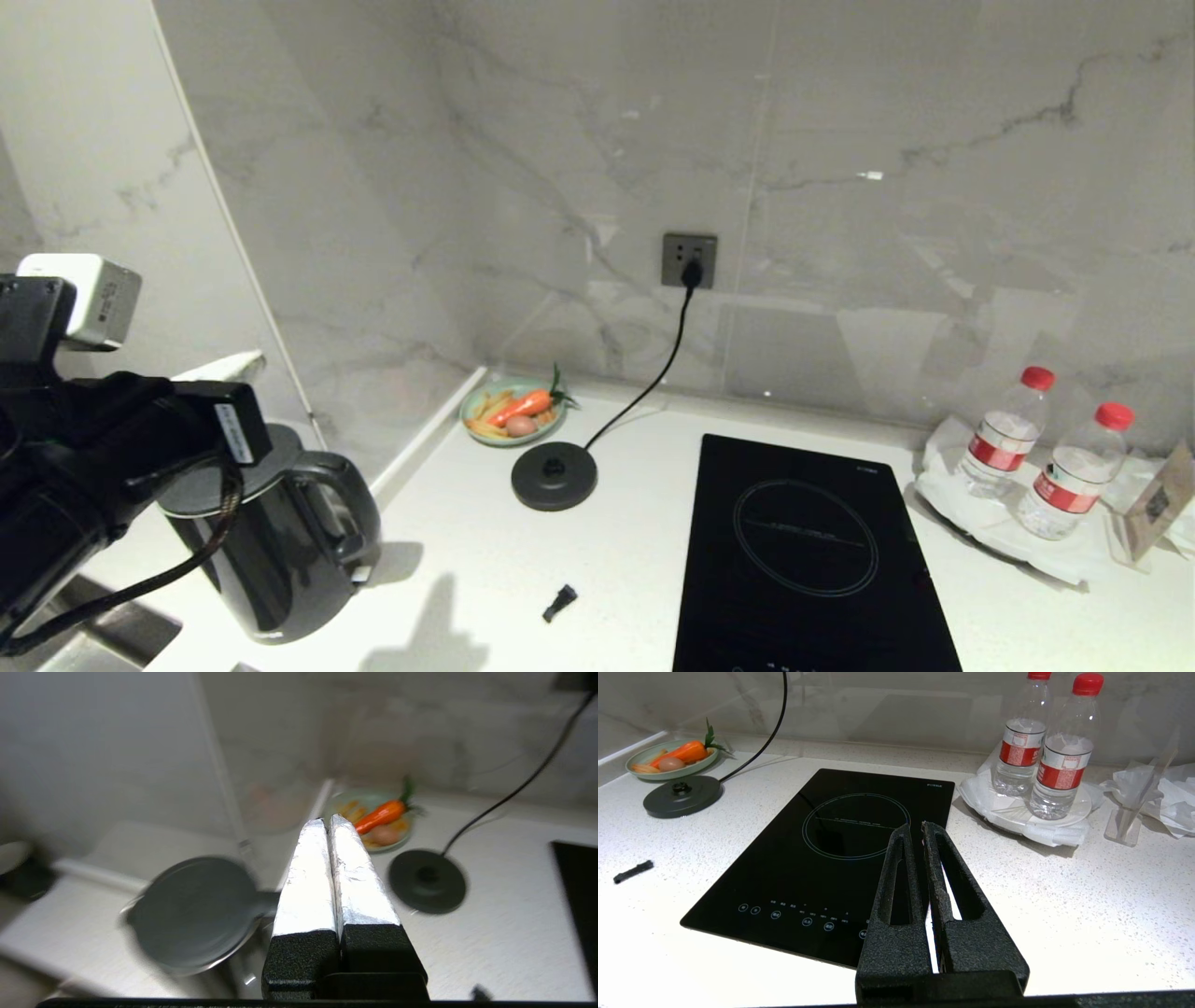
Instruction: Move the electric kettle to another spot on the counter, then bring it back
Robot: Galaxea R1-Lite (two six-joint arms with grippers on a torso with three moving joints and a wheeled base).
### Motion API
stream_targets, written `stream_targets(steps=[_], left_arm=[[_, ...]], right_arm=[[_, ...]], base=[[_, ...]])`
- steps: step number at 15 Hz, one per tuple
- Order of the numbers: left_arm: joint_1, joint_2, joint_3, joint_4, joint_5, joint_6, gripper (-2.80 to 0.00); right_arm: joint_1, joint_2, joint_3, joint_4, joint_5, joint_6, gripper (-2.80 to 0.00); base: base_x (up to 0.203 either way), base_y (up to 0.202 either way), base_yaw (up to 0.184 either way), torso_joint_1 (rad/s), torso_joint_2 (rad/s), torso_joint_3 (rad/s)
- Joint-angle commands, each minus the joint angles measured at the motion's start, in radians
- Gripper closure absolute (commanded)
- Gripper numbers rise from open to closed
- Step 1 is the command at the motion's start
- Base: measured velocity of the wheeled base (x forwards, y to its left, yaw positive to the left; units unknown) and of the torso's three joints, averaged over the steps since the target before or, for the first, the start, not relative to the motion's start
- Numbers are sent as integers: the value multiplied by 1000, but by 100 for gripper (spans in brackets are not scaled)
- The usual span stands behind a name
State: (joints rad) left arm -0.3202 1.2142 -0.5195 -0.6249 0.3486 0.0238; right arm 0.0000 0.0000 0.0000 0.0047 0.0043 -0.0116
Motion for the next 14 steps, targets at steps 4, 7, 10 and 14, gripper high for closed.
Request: stream_targets(steps=[4, 7, 10, 14], left_arm=[[-3, -357, -195, 595, 272, 55, 0], [99, -511, -235, 720, 329, 60, 0], [277, -664, -216, 743, 333, 89, 0], [320, -869, -70, 712, 198, 124, 0]], right_arm=[[0, 0, 0, 0, 0, -1, 0], [0, 0, 0, 0, 0, -1, 0], [0, 0, 0, 0, 0, -1, 0], [0, 0, 0, 0, 0, -1, 0]], base=[[0, 0, 0, 0, 0, 0], [0, 0, 0, 0, 0, 0], [0, 0, 0, 0, 0, 0], [0, 0, 0, 0, 0, 0]])
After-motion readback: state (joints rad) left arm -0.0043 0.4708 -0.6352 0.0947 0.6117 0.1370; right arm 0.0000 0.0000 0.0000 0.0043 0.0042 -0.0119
